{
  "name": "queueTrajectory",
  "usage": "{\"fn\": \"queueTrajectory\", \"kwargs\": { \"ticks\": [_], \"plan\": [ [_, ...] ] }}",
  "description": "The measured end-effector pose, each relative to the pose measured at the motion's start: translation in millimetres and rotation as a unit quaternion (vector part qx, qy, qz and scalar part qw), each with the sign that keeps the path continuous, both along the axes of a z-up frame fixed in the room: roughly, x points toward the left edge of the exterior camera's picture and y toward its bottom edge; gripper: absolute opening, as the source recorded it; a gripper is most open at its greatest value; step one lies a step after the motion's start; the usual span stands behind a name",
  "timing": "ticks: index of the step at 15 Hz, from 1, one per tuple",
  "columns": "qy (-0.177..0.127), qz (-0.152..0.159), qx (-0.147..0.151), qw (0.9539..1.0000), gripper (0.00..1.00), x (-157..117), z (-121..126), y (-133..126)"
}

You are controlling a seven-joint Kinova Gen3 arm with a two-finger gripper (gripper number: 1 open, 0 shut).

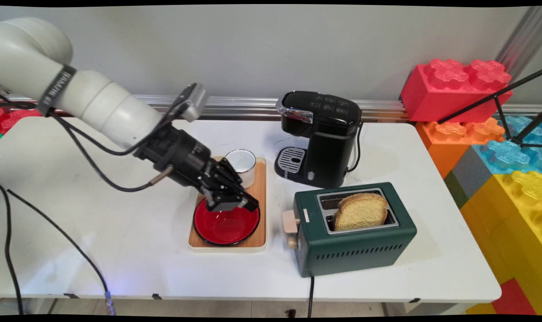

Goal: Press the toaster switch

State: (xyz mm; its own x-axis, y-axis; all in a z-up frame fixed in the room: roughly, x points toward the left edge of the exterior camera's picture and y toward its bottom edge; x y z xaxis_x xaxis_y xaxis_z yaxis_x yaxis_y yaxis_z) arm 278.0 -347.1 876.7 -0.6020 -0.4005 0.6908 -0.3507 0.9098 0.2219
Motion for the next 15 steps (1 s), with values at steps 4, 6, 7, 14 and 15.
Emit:
{"fn": "queueTrajectory", "kwargs": {
  "ticks": [4,6,7,14,15],
  "plan": [
    [-0.001,0.001,-0.004,1.0000,0.00,-18.7,-7.4,-6.8],
    [-0.001,0.000,-0.006,1.0000,0.00,-25.4,-10.6,-9.5],
    [0.000,0.000,-0.006,1.0000,0.00,-28.7,-12.2,-10.9],
    [0.011,-0.003,-0.009,0.9999,0.00,-34.8,-24.5,-15.7],
    [0.013,-0.004,-0.010,0.9999,0.00,-34.4,-26.6,-15.0]
  ]
}}
